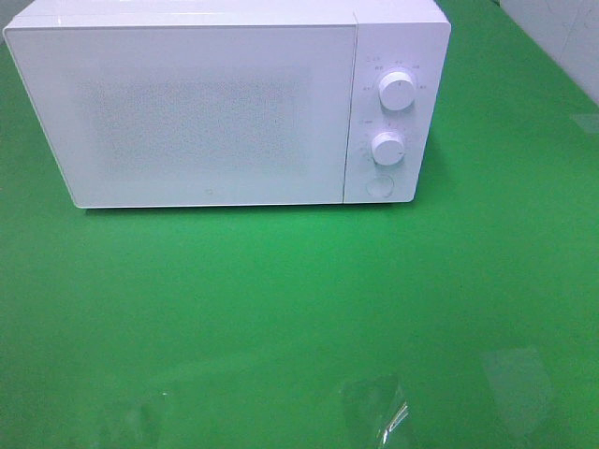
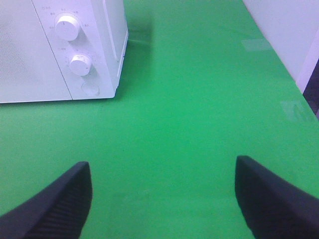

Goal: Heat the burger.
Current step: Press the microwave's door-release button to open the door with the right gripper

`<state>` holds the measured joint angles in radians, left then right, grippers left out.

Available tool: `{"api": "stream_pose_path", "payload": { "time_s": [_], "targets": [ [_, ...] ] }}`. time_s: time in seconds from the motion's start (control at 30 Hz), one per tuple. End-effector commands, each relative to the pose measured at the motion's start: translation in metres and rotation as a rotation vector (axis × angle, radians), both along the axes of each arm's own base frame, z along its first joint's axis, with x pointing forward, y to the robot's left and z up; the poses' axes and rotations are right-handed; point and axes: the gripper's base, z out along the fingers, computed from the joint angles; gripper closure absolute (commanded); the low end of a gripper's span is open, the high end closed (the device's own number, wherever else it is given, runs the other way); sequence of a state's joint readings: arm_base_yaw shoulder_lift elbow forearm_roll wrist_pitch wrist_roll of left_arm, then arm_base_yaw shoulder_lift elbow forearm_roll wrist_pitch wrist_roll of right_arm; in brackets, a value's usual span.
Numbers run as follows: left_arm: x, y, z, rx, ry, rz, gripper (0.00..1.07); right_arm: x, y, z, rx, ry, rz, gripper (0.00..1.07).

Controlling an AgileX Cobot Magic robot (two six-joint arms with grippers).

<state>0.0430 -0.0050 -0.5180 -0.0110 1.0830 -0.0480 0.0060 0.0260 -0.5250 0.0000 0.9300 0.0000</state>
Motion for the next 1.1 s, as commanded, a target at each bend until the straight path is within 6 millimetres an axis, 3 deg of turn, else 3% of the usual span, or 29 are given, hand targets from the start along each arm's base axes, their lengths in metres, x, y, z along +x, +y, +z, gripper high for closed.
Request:
{"api": "stream_pose_path", "payload": {
  "time_s": [0.03,0.17,0.63,0.9,1.0,1.1],
  "targets": [
    [0.0,0.0,0.001,-0.007,-0.017,0.002,0.09,0.007,0.0,0.006,0.0,-0.015,-0.003,0.32],
    [0.0,0.0,0.001,-0.007,-0.017,0.002,0.09,0.028,0.0,0.013,0.0,-0.022,-0.003,0.32],
    [0.0,0.0,0.001,-0.007,-0.017,0.002,0.09,0.072,0.0,0.022,0.0,-0.046,-0.003,0.32],
    [0.0,0.0,0.001,-0.007,-0.017,0.002,0.09,0.117,0.0,0.023,0.0,-0.074,-0.003,0.32],
    [0.0,0.0,0.001,-0.007,-0.017,0.002,0.09,0.122,0.0,0.022,0.0,-0.077,-0.003,0.32],
    [0.0,0.0,0.001,-0.007,-0.017,0.002,0.09,0.145,0.0,0.017,-0.008,-0.072,-0.002,0.32]
  ]
}}
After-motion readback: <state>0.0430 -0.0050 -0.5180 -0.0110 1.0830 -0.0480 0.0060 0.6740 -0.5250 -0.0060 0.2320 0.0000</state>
